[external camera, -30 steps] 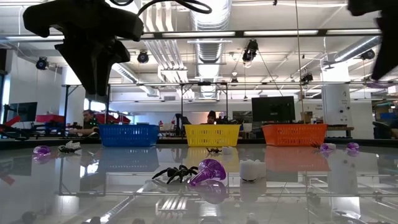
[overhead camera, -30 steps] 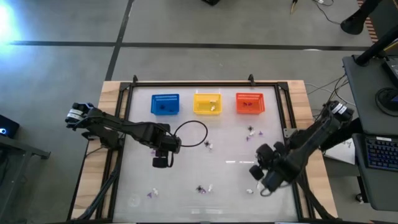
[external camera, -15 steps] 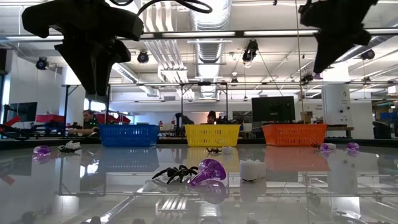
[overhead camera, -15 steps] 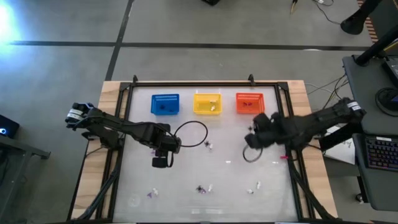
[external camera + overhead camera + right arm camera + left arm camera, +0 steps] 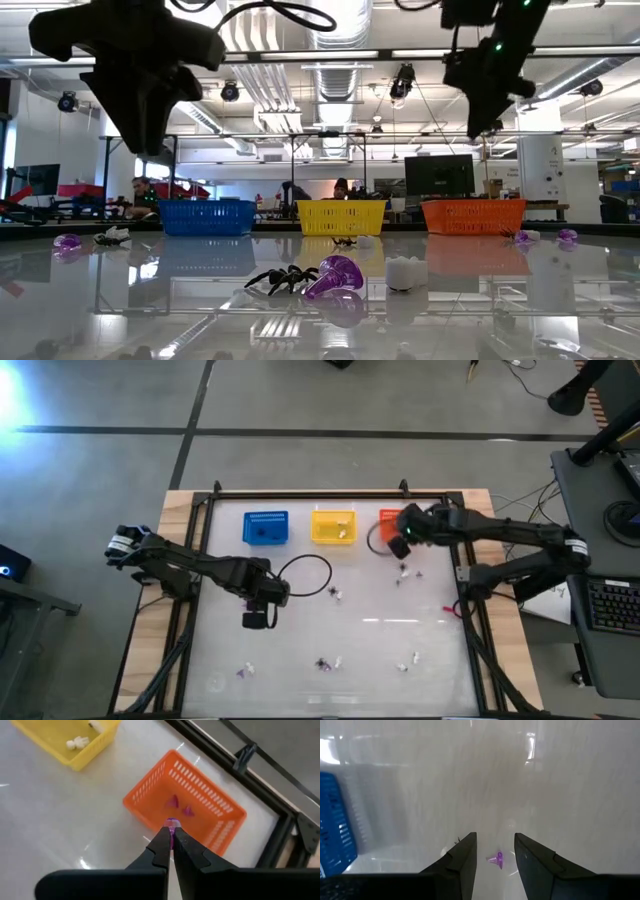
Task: Sort Halloween decoration
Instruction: Put the purple witch hat toy into the orange basket
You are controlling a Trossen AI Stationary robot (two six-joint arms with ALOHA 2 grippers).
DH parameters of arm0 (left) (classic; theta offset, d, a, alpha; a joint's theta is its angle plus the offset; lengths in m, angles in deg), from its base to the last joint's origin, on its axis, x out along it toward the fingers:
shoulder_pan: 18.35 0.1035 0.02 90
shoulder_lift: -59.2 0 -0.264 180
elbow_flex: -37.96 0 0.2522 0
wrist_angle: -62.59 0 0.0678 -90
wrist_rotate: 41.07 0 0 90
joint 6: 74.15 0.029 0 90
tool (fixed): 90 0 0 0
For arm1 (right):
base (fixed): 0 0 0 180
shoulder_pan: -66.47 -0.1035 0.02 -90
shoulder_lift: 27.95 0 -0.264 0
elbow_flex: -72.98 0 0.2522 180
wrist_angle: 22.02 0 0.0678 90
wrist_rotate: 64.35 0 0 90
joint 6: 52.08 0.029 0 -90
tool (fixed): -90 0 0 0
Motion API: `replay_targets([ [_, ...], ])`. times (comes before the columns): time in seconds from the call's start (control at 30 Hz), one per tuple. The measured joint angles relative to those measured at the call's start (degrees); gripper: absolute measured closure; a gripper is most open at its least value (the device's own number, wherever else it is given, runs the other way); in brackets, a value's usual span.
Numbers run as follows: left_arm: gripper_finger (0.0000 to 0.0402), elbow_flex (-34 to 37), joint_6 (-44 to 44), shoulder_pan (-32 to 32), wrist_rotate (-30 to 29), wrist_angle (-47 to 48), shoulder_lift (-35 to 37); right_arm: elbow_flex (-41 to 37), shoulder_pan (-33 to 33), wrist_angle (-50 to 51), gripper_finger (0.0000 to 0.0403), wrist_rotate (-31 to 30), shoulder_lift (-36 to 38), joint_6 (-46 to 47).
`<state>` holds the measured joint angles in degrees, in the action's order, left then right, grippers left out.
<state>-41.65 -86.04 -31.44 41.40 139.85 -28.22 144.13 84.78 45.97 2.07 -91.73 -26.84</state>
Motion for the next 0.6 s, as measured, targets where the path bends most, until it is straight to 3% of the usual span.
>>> replay_targets([
  [0.23, 0.0287, 0.0, -1.3, 0.0, 0.0, 1.0, 0.0, -0.1, 9.6, -5.7, 0.0394, 6.1, -4.4, -9.2],
  [0.6, 0.0287, 0.0, -4.8, 0.0, -0.9, 1.2, -1.4, -0.1, 17.2, -8.4, 0.0394, 12.2, -12.0, -19.5],
])
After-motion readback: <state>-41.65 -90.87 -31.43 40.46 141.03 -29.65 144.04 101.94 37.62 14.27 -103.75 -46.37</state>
